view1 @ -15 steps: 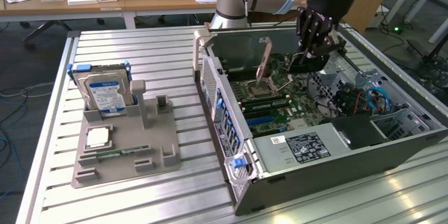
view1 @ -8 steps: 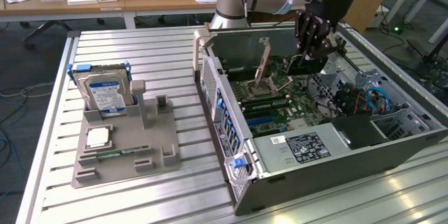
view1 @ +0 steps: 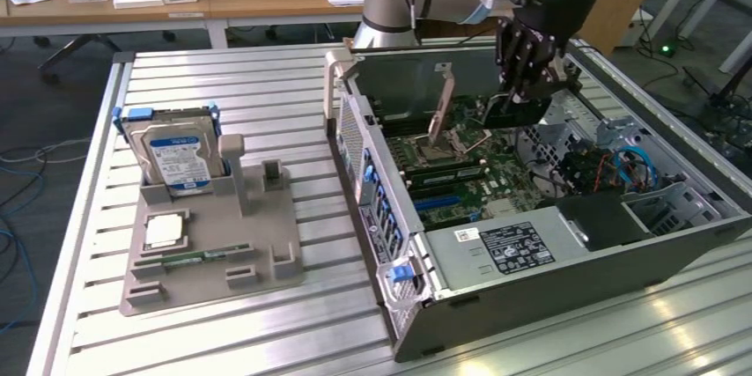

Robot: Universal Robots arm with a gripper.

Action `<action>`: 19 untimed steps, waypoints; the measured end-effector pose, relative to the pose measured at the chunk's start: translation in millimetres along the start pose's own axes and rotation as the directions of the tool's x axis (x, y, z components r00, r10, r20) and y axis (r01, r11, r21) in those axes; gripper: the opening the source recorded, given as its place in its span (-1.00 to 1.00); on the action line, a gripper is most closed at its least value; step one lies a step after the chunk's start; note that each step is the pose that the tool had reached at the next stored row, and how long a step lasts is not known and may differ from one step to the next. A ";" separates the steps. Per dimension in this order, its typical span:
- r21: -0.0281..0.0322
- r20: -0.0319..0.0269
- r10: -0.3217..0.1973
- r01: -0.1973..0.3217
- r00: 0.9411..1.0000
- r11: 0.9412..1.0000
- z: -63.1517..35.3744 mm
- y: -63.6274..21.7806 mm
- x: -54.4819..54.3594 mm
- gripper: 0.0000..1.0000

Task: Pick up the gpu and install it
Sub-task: 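Insert the gpu into the slot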

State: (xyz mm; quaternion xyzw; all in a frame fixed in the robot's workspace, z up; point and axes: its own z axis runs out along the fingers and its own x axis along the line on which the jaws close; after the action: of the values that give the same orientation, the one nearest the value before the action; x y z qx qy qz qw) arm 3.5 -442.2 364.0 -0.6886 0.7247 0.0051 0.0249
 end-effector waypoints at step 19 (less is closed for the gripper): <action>0.000 0.000 0.000 0.000 1.000 1.000 8.4 10.7 11.5 -0.48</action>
State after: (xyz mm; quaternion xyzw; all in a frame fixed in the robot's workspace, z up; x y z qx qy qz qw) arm -7.5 -452.7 354.8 -0.6886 0.7247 0.0051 0.0248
